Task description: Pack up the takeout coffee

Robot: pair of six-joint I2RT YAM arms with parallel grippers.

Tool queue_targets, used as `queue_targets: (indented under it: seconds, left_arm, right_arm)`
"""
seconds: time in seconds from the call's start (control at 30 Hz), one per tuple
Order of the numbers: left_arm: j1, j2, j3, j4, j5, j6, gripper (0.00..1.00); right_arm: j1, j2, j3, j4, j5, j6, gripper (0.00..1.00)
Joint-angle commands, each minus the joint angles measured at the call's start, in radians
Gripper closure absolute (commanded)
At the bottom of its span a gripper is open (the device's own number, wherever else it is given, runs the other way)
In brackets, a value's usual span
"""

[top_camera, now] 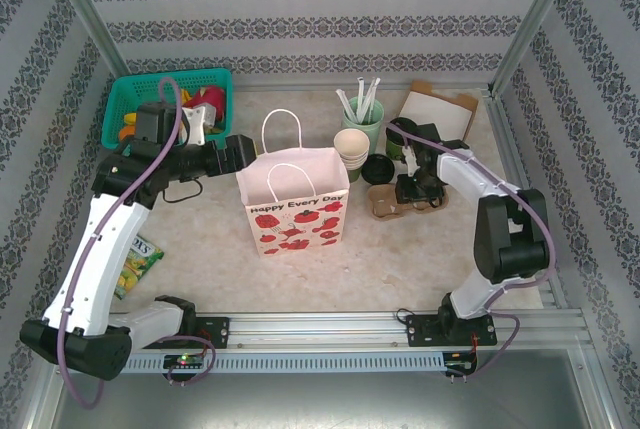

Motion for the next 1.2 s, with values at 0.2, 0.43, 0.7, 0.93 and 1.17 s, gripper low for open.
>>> queue_targets:
  seconds: [0.2, 0.43, 0.7, 0.93, 1.17]
  left_arm:
    - [0.012, -0.019, -0.029, 0.039, -0.081, -0.023, 0.00]
    - [0.012, -0.025, -0.032, 0.037, -0.079, -0.014, 0.00]
    - [0.013, -0.027, -0.033, 0.042, -0.050, 0.017, 0.00]
    - [0.013, 0.024, -0.007, 0.054, 0.117, 0.129, 0.01]
    - [0.010, 0.096, 0.060, 0.057, 0.220, 0.331, 0.01]
  right_arm:
    - [0.048, 0.049, 0.021, 0.048, 0.076, 0.012, 0.67]
    - [0.056, 0.074, 0.040, 0.041, 0.115, 0.019, 0.75]
    - [0.061, 0.044, 0.034, 0.024, 0.127, 0.033, 0.93]
    - [0.059, -0.061, 0.012, 0.006, 0.126, 0.055, 1.00]
    - [0.007, -0.196, -0.006, -0.048, 0.071, 0.086, 1.00]
